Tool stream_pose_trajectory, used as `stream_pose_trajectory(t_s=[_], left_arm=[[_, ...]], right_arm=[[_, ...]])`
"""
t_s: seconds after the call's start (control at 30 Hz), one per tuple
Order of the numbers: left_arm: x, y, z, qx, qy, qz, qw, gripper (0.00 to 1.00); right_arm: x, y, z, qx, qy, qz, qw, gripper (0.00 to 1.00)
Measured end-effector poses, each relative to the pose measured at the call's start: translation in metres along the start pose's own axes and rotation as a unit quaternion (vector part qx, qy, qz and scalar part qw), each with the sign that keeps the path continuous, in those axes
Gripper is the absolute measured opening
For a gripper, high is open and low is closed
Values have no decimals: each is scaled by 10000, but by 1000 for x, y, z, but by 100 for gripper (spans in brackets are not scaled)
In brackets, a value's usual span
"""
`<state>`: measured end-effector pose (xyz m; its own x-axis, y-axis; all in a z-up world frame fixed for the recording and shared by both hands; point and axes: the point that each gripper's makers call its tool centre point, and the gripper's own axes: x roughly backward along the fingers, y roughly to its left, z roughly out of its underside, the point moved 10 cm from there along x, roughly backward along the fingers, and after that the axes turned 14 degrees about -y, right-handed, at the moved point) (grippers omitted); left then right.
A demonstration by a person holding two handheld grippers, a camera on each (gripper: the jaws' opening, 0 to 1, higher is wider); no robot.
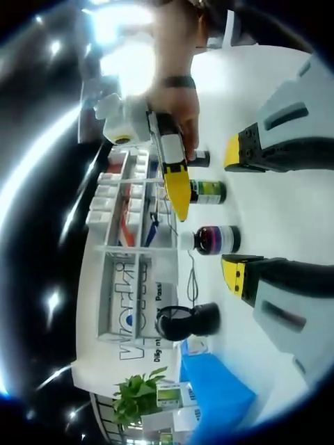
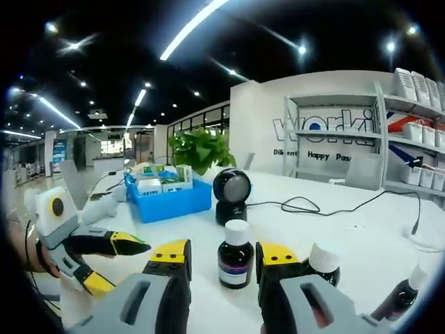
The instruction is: Rotate the medicine bottle to make it face forward pick up the medicine bottle inspect the drug traceability code place the medicine on the table
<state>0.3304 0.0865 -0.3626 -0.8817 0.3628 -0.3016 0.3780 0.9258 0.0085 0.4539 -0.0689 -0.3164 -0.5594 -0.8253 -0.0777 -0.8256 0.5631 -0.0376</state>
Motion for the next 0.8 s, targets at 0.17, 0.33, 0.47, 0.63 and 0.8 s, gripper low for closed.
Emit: stream_pose_trajectory(t_s=[0.17,0.33,0.47,0.63,0.8], left_arm=[[0,-2,0,-1,-14,98,10000,38],[0,-1,-1,55,-48,97,9999,38],[0,-2,0,44,-40,109,9999,38],[0,-2,0,49,-36,130,9999,38],[0,-2,0,53,-51,122,9999,38]], right_arm=[[-12,0,12,57,130,-17,9999,33],[-24,-4,23,0,224,116,9997,33],[-34,-4,29,76,241,130,9996,34],[-47,-8,34,128,313,-27,9994,39],[-52,-11,38,189,397,-107,9990,36]])
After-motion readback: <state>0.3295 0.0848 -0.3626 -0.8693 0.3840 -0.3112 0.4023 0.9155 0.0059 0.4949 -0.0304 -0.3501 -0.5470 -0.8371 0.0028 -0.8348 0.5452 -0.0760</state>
